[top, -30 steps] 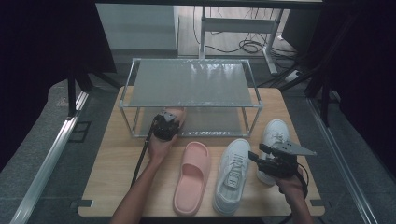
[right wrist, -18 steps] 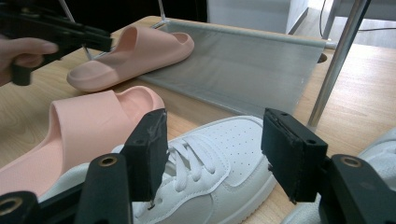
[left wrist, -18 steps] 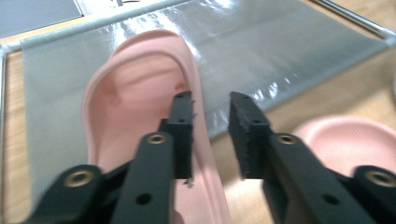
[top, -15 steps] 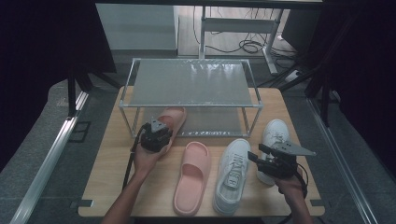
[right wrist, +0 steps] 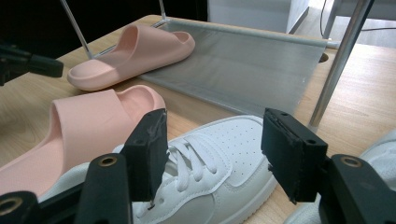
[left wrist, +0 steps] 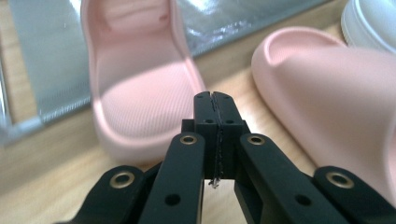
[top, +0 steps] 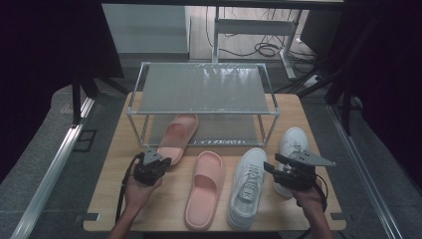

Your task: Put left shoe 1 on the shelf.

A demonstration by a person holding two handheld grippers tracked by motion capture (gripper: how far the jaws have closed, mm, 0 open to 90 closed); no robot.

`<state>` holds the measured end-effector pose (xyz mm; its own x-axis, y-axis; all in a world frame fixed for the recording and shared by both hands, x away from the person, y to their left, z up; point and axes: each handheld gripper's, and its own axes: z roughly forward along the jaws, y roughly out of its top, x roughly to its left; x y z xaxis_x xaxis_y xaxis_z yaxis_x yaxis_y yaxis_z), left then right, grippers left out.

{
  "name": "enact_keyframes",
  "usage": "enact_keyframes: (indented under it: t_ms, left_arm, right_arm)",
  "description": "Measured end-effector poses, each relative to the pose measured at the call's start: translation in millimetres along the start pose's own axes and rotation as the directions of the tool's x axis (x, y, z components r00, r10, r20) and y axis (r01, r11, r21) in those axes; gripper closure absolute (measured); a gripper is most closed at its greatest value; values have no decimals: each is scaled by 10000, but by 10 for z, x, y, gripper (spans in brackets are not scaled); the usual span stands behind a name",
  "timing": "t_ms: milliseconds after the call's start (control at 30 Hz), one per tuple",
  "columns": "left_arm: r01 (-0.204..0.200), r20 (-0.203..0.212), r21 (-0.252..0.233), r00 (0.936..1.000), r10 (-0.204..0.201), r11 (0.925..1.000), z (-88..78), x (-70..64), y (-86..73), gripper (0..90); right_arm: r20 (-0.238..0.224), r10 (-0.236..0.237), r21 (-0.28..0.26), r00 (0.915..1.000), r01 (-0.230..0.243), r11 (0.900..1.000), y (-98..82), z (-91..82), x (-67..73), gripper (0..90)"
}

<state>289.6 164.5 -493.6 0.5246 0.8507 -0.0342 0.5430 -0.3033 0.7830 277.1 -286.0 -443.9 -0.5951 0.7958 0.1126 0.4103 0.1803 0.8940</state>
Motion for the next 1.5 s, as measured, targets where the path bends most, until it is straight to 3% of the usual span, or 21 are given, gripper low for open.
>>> enact_keyframes:
  t_ms: [233, 367, 667, 1133, 1500]
  left_arm:
    - [131, -2, 427, 9999, -131, 9990, -17, 61, -199, 900]
    - [-293, -364, 770, 9988, 322, 9966, 35, 34, -254, 900]
    - [-118, -113, 901, 9999, 129, 9959, 110, 51, -248, 900]
    - [-145, -158, 949, 9997, 161, 9954, 160, 61, -226, 900]
    - [48, -157, 955, 9999, -33, 9954, 198, 117, -222, 900]
  right_arm:
    - [-10, 9, 10, 10000, -9, 10000, 2, 2, 7, 413]
    - [-25, 0, 28, 10000, 0, 10000, -1, 14, 13, 413]
    - [-13, 42, -21, 10000, -43, 10000, -2, 5, 0, 413]
    - [-19, 19, 13, 10000, -19, 10000, -3, 15, 13, 414]
    - [-24, 16, -15, 10000, -16, 10000, 3, 7, 13, 414]
